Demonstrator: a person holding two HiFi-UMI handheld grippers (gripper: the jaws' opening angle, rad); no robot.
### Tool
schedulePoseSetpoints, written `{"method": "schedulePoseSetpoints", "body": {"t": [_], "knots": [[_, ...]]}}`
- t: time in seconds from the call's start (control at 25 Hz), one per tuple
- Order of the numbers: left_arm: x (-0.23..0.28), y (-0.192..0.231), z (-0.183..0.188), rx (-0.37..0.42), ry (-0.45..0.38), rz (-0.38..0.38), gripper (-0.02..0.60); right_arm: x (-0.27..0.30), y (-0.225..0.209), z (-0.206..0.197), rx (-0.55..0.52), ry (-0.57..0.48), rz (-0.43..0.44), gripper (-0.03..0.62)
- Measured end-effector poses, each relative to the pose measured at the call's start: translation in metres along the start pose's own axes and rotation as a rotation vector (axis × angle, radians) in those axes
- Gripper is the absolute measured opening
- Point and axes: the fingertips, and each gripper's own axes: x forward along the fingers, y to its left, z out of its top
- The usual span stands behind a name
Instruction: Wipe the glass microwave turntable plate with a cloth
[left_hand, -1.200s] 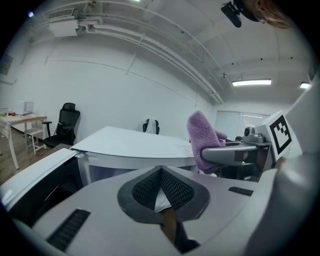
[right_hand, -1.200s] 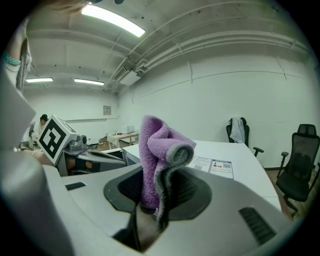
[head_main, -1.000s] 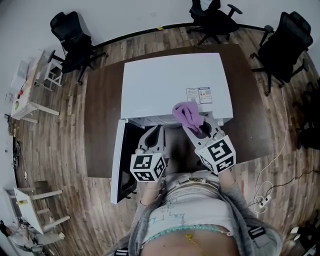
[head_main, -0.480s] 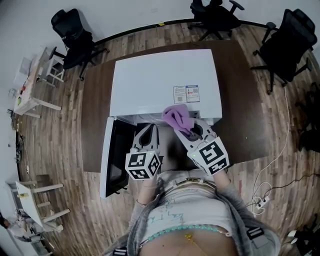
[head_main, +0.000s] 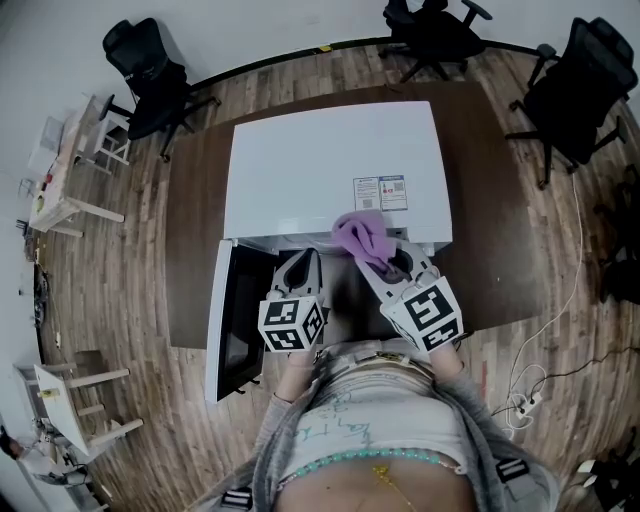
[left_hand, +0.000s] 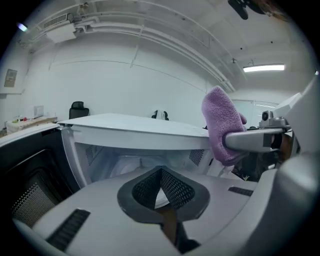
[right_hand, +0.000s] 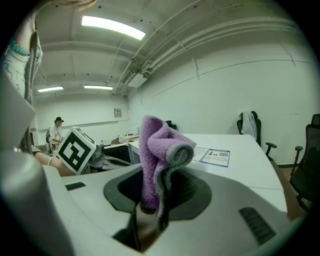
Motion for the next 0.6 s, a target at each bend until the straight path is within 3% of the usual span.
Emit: {"method": "schedulePoseSetpoints", "body": {"t": [0.6], "knots": [[0.032,0.038,-0.054,-0.095,0.15,-0.016,0.012,0.008,-0.009,-0.007,0.003,0.041,-0.077,0.117]]}}
